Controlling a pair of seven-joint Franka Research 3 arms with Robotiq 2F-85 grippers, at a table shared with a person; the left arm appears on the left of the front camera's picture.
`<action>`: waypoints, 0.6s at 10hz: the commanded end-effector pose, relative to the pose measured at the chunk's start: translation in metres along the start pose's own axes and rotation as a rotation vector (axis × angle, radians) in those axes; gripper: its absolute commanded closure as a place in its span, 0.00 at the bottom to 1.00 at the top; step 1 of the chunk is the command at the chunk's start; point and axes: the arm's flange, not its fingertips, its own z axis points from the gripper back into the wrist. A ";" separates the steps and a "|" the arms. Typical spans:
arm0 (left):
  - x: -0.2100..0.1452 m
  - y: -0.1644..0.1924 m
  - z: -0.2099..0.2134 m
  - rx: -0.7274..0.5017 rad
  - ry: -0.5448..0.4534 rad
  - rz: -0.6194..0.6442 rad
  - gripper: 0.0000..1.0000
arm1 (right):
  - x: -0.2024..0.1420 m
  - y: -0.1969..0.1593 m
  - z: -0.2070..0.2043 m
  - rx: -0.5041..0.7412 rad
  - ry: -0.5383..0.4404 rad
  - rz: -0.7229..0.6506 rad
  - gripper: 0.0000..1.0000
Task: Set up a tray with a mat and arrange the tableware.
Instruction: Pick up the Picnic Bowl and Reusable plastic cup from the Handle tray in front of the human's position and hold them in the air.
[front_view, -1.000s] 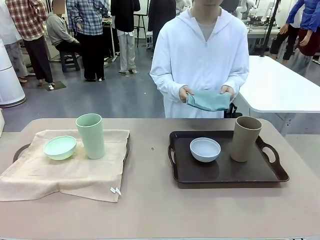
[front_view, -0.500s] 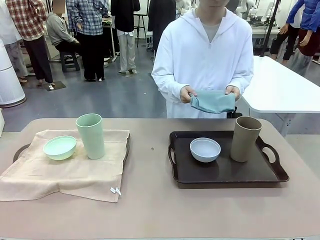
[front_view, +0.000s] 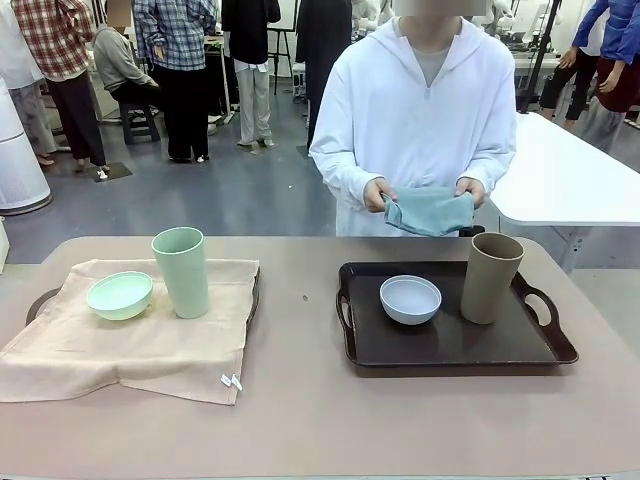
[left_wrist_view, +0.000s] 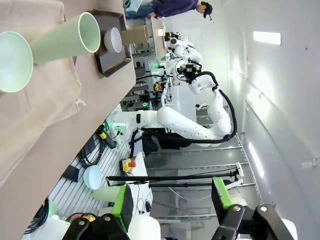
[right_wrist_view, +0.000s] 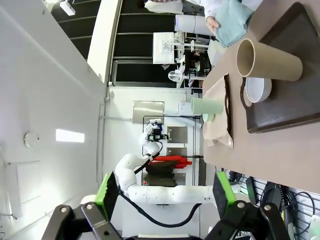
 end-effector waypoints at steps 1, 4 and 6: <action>-0.001 0.000 0.002 -0.002 -0.009 -0.001 0.16 | 0.002 -0.001 -0.001 0.021 0.001 0.016 0.00; -0.001 0.000 0.002 -0.002 -0.009 -0.001 0.16 | 0.002 -0.001 -0.001 0.021 0.001 0.016 0.00; -0.001 0.000 0.002 -0.002 -0.009 -0.001 0.16 | 0.002 -0.001 -0.001 0.021 0.001 0.016 0.00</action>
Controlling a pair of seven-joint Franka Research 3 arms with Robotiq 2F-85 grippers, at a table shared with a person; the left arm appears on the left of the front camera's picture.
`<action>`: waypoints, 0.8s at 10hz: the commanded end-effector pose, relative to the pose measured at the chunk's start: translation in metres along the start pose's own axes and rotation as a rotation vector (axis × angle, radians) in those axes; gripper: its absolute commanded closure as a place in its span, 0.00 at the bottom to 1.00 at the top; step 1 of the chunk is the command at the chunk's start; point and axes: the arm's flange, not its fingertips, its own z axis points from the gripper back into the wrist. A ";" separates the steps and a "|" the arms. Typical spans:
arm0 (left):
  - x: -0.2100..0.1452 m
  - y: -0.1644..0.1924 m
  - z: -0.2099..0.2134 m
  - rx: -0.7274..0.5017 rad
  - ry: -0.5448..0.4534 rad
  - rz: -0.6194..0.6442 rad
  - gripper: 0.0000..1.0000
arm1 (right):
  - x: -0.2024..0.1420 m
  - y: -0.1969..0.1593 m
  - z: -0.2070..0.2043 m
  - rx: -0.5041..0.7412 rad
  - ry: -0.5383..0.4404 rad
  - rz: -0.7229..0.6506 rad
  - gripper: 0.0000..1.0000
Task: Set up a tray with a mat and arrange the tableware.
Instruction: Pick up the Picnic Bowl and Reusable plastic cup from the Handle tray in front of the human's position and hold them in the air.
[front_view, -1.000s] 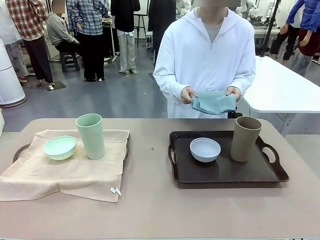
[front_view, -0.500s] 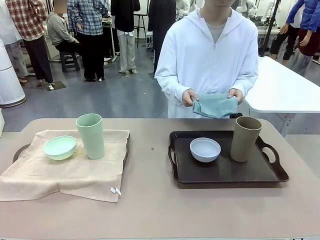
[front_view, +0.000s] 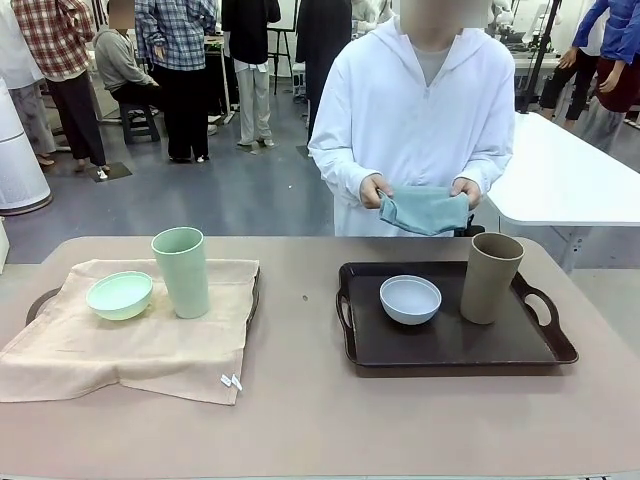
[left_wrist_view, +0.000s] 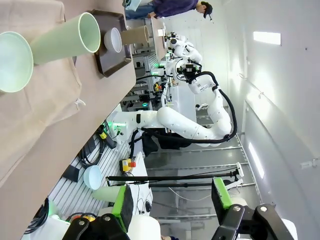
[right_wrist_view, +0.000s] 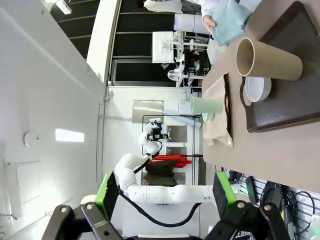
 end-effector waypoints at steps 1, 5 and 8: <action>-0.001 0.000 0.002 -0.002 -0.008 -0.001 0.16 | 0.001 -0.001 0.001 0.024 -0.003 0.019 0.00; -0.001 0.000 0.002 -0.002 -0.008 -0.001 0.16 | 0.001 -0.001 0.001 0.024 -0.003 0.019 0.00; 0.009 -0.016 -0.010 0.027 0.034 -0.034 0.16 | 0.006 0.012 0.001 -0.036 0.010 0.060 0.00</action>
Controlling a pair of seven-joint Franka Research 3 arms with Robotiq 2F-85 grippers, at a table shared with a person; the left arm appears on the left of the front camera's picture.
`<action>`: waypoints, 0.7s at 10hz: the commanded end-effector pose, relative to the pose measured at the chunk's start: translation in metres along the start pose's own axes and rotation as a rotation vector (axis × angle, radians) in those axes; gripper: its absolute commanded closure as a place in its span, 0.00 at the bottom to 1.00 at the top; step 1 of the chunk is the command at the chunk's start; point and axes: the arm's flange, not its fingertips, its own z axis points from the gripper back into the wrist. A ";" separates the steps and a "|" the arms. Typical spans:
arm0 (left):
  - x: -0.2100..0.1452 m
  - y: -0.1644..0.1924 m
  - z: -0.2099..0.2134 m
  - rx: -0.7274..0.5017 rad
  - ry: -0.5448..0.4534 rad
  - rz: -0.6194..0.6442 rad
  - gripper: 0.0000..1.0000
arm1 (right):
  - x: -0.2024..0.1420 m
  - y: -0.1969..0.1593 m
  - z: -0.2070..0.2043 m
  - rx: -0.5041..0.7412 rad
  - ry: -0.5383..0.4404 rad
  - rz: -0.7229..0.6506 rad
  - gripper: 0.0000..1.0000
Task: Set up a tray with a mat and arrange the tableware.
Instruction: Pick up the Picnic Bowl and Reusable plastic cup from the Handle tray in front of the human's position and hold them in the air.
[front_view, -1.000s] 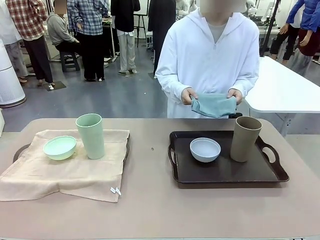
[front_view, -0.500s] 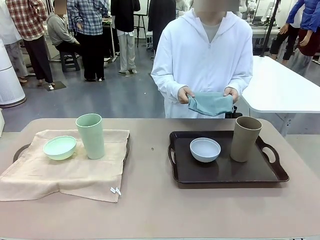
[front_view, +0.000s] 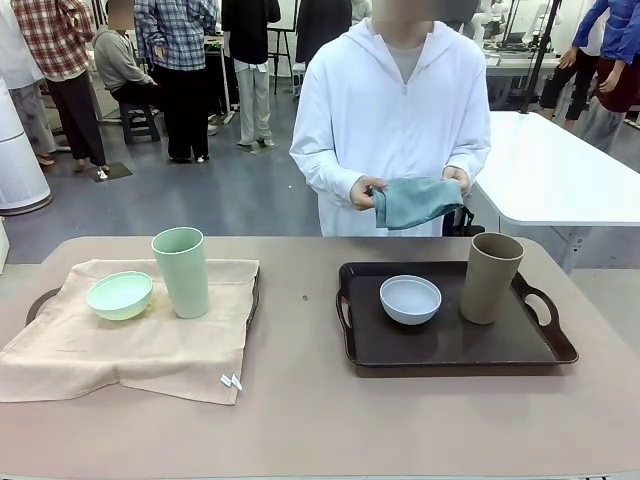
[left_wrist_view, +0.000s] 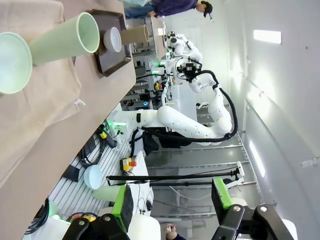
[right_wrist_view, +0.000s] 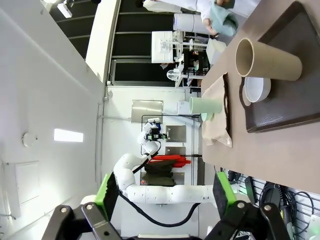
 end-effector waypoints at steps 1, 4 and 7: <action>0.021 -0.034 -0.022 0.103 0.046 -0.052 0.16 | 0.014 0.019 -0.007 -0.187 -0.011 0.144 0.00; 0.067 -0.102 -0.074 0.368 0.156 -0.028 0.16 | 0.050 0.041 -0.022 -0.528 0.048 0.243 0.00; 0.089 -0.136 -0.160 0.645 0.324 0.012 0.16 | 0.057 0.049 -0.053 -0.556 0.211 0.425 0.00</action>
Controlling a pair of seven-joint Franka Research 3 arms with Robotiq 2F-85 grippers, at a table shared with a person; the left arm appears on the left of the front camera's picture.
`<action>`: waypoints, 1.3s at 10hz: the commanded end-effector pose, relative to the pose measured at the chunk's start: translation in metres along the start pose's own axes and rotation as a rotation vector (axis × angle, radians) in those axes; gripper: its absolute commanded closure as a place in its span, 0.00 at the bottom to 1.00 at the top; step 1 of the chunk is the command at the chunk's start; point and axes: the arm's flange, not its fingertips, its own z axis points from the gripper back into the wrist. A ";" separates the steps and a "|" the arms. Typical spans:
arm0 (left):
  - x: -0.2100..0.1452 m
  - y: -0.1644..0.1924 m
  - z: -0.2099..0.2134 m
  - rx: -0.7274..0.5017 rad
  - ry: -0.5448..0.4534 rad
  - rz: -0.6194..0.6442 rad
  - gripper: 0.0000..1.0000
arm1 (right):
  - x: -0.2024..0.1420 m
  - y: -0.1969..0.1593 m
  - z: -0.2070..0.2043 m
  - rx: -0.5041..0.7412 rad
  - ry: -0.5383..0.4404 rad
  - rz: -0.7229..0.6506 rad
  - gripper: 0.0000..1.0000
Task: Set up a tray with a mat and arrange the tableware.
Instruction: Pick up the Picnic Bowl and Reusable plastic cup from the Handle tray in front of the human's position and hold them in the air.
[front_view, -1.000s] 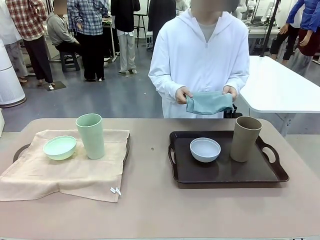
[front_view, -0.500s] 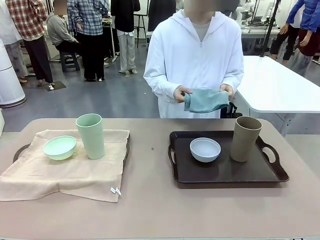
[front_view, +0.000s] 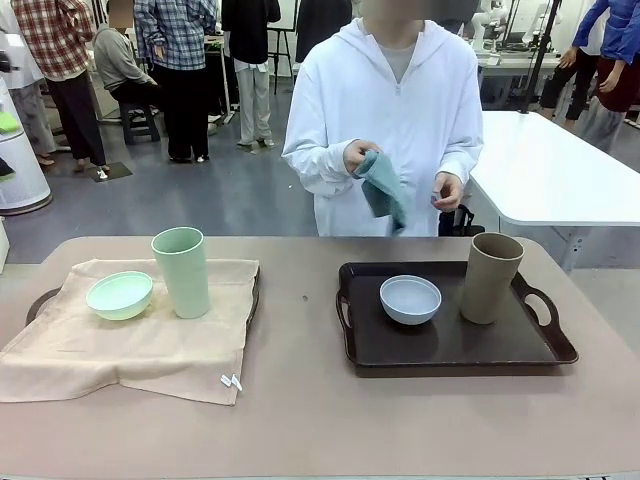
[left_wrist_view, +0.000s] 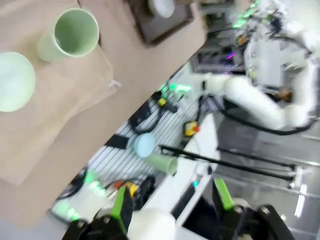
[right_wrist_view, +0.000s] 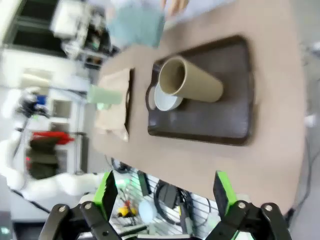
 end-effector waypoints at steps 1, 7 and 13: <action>0.015 -0.034 -0.036 0.177 0.098 0.024 0.16 | -0.005 0.007 -0.016 0.039 0.146 0.205 0.00; 0.085 -0.124 -0.149 0.325 0.260 0.137 0.16 | 0.008 0.010 -0.072 0.077 0.443 0.485 0.00; 0.156 -0.117 -0.262 0.521 -0.286 0.252 0.16 | 0.027 -0.008 -0.117 0.199 0.381 0.466 0.00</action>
